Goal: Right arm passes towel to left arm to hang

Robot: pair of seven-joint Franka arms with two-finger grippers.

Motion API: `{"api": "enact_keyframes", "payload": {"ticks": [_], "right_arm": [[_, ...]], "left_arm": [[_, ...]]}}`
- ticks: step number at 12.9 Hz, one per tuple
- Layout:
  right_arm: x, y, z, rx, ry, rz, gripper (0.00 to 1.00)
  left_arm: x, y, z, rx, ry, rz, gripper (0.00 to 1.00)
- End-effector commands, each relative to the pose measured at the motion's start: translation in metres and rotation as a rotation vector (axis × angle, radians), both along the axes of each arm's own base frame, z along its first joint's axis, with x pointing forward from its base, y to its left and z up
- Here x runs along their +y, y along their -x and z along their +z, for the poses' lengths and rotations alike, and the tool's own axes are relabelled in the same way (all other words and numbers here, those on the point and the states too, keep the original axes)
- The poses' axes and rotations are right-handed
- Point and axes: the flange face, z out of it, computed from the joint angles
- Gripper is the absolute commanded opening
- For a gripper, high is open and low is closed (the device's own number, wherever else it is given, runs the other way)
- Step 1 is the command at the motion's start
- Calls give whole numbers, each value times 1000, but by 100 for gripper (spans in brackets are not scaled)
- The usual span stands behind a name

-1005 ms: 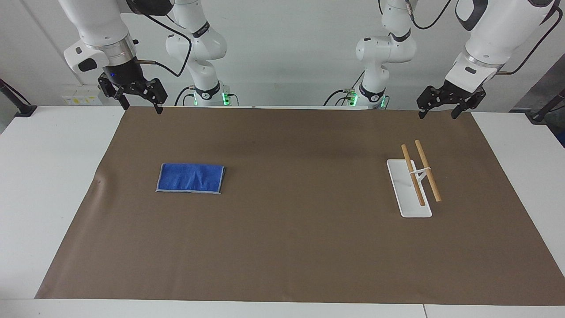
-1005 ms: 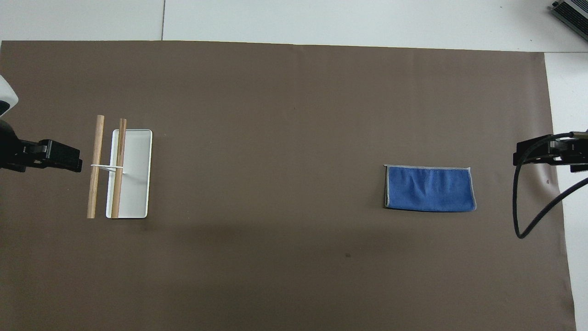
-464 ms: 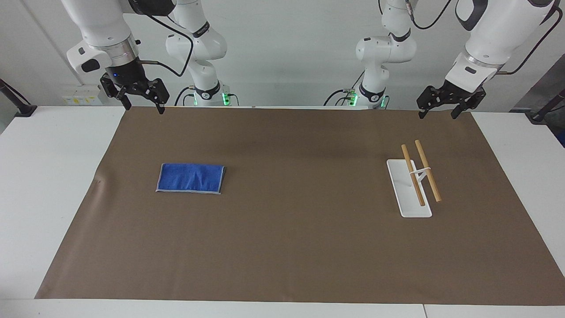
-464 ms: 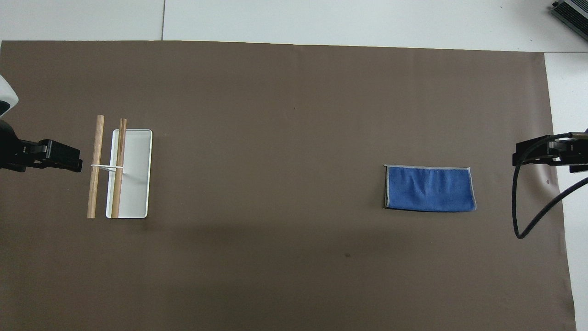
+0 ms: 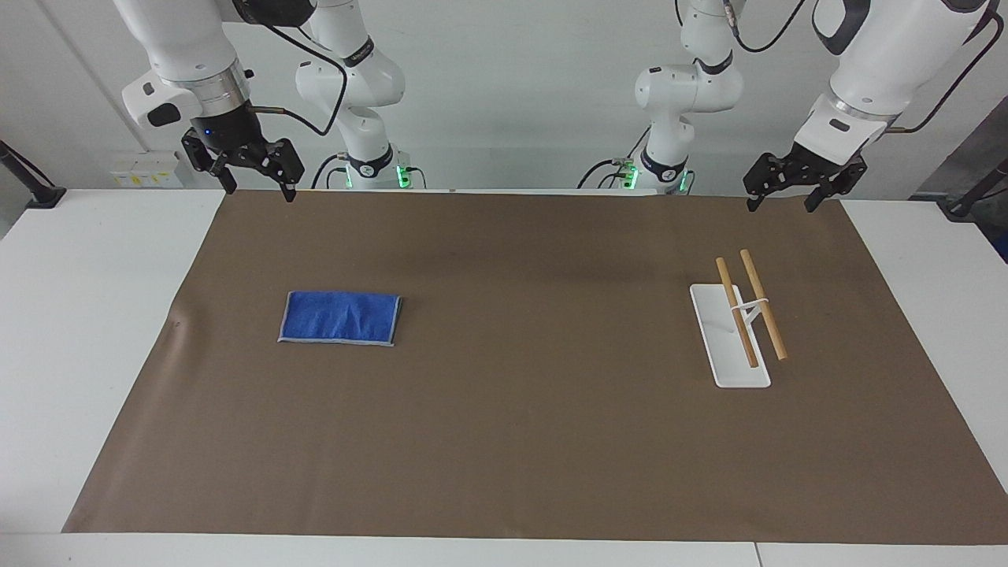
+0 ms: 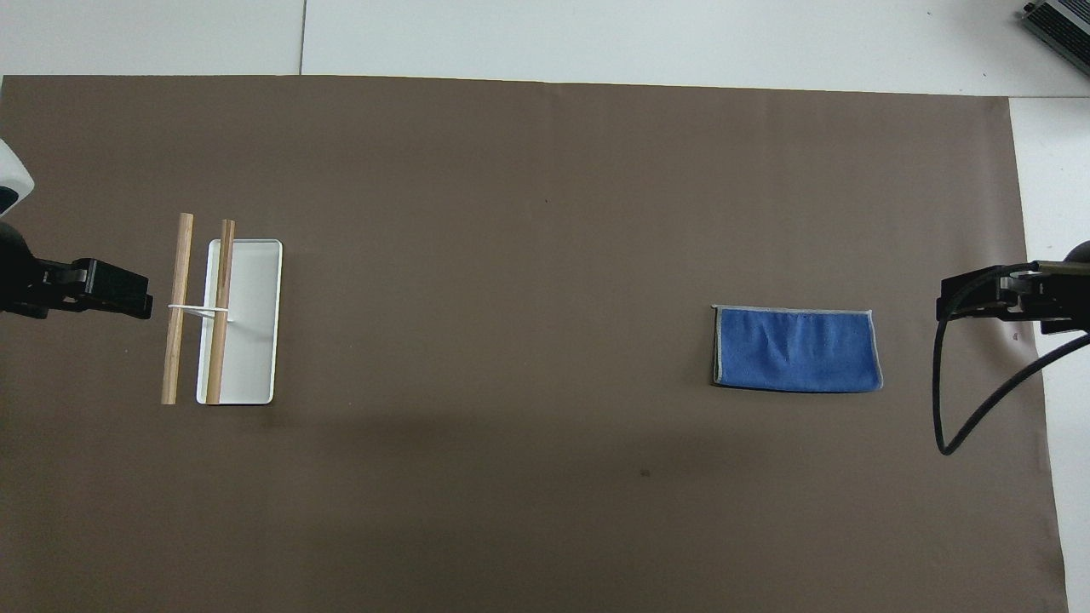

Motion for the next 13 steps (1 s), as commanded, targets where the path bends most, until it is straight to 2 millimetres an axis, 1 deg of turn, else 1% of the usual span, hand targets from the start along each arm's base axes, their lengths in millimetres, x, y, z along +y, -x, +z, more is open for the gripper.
{"api": "enact_keyframes", "payload": {"ticks": [1,2,5,6,7,9,10,13], "right_arm": [[0,13,-29,-30,-1,53,100],[0,10,-44,-33,-1,56,100],[1,4,-116,-69,-4,86,100],[2,4,-141,-60,-6,90,100],[2,-1,-166,-54,-8,93,100],[3,-6,-211,-74,-10,100,100],[4,-6,-235,-72,-12,102,100],[9,10,-291,-106,-21,106,100]], "left_arm": [[3,4,3,-3,-22,2,100],[3,4,3,-3,-22,2,100],[4,4,3,-3,-22,4,100],[3,4,3,-3,-22,2,100],[4,4,3,-3,-22,5,100],[4,4,3,-3,-22,4,100],[4,4,3,-3,-22,4,100],[4,4,3,-3,-22,5,100]]}}
